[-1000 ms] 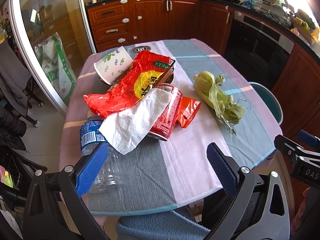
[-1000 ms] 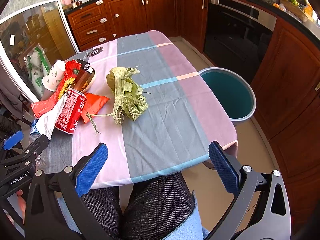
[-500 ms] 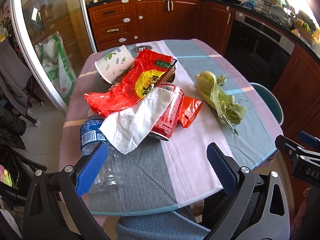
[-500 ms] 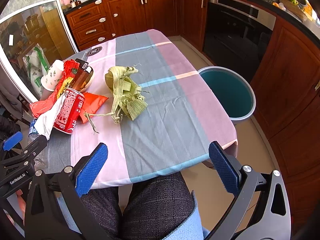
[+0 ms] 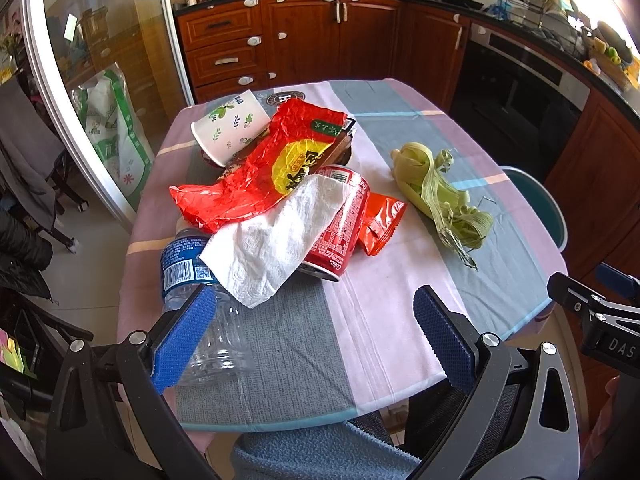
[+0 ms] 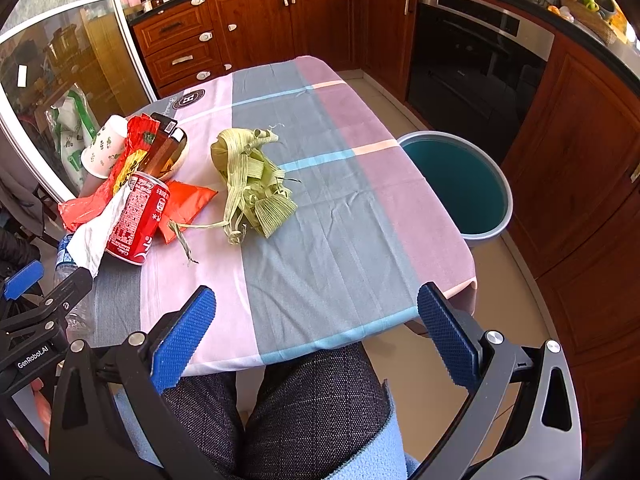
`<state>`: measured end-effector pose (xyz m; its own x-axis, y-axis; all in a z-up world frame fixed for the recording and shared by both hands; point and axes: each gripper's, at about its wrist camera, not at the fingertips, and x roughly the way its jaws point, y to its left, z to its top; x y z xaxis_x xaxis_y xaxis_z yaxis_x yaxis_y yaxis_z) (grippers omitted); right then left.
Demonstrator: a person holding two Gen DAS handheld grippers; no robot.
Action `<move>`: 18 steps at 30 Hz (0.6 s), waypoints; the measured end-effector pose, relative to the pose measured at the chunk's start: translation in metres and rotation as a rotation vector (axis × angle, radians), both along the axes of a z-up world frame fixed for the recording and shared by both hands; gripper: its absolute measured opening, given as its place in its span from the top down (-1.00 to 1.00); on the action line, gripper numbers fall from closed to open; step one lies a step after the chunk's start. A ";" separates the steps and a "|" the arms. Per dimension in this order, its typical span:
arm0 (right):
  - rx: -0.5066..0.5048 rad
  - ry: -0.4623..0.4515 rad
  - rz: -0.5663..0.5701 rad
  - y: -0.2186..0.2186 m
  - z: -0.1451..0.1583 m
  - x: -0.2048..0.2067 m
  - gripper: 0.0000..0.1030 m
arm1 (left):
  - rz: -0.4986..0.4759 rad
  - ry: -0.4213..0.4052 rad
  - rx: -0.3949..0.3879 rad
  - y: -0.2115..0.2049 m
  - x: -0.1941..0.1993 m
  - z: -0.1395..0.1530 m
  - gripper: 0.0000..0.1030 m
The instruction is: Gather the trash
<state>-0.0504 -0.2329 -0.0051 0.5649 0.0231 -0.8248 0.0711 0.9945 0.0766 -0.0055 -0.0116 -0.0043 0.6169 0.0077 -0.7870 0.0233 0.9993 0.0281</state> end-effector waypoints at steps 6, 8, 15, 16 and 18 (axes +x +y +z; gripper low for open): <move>0.000 0.001 0.000 0.000 0.000 0.000 -0.88 | 0.000 0.001 0.001 0.000 0.000 0.000 -0.92; -0.002 0.001 0.000 0.001 0.000 0.001 -0.88 | 0.000 0.000 0.000 0.000 0.000 0.000 -0.92; -0.004 0.002 0.001 0.001 -0.001 0.001 -0.88 | 0.002 -0.003 -0.002 0.002 -0.001 -0.002 -0.92; -0.005 0.003 0.002 0.001 -0.001 0.001 -0.88 | 0.002 -0.002 -0.002 0.002 -0.001 -0.002 -0.92; -0.009 0.005 0.002 0.002 -0.001 0.002 -0.88 | 0.002 -0.002 -0.002 0.002 -0.001 -0.002 -0.92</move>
<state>-0.0483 -0.2309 -0.0063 0.5608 0.0172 -0.8278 0.0692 0.9953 0.0675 -0.0062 -0.0098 -0.0060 0.6184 0.0076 -0.7858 0.0212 0.9994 0.0263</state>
